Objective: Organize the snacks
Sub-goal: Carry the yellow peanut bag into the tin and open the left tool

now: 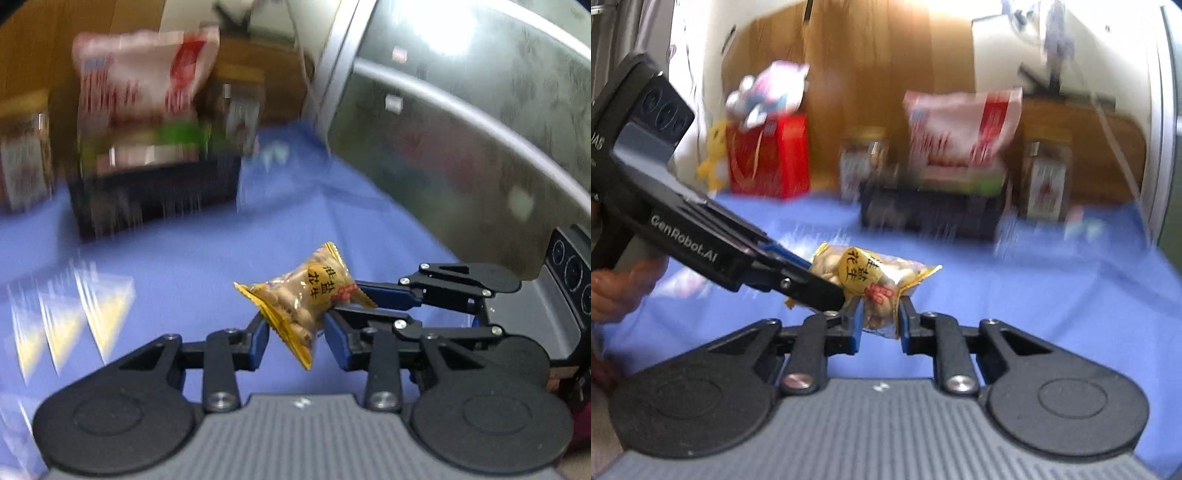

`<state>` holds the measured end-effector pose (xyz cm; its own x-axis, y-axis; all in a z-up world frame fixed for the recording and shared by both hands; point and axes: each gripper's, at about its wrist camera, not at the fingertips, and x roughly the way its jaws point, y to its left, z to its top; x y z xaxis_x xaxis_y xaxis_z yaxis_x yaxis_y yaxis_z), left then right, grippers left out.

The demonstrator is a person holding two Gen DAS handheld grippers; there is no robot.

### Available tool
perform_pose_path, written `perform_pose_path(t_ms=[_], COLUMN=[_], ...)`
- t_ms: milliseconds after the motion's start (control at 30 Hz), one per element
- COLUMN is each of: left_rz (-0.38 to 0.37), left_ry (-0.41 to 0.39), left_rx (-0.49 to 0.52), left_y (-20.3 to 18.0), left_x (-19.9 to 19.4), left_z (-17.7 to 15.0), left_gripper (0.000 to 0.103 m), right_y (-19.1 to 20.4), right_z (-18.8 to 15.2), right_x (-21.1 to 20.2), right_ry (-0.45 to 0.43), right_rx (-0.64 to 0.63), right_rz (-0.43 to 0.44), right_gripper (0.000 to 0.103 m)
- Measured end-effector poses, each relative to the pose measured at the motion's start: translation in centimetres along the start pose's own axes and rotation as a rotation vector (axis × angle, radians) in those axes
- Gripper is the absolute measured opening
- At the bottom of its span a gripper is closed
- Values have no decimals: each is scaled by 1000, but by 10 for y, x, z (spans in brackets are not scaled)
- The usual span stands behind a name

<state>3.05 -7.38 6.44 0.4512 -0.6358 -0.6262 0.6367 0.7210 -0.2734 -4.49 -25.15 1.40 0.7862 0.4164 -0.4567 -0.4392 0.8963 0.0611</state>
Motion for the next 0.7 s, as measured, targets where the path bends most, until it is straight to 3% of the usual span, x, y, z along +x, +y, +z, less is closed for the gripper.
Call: perform_pose_path(t_ms=[133, 300, 467, 700], left_rz=[66, 133, 194, 250], left_ry=[-118, -150, -100, -72], left_rx=[62, 28, -34, -63], left_y=[9, 59, 104, 129], left_x=[3, 45, 95, 125], left_z=[63, 125, 140, 137], left_gripper=[33, 33, 33, 34], right_y=[-24, -67, -85, -86], right_z=[48, 92, 92, 83], right_x=[25, 92, 153, 186], right_ry=[-111, -139, -58, -16], right_rx=[-47, -5, 32, 49], right_rz=[-53, -78, -97, -136], right_gripper=[23, 23, 23, 30])
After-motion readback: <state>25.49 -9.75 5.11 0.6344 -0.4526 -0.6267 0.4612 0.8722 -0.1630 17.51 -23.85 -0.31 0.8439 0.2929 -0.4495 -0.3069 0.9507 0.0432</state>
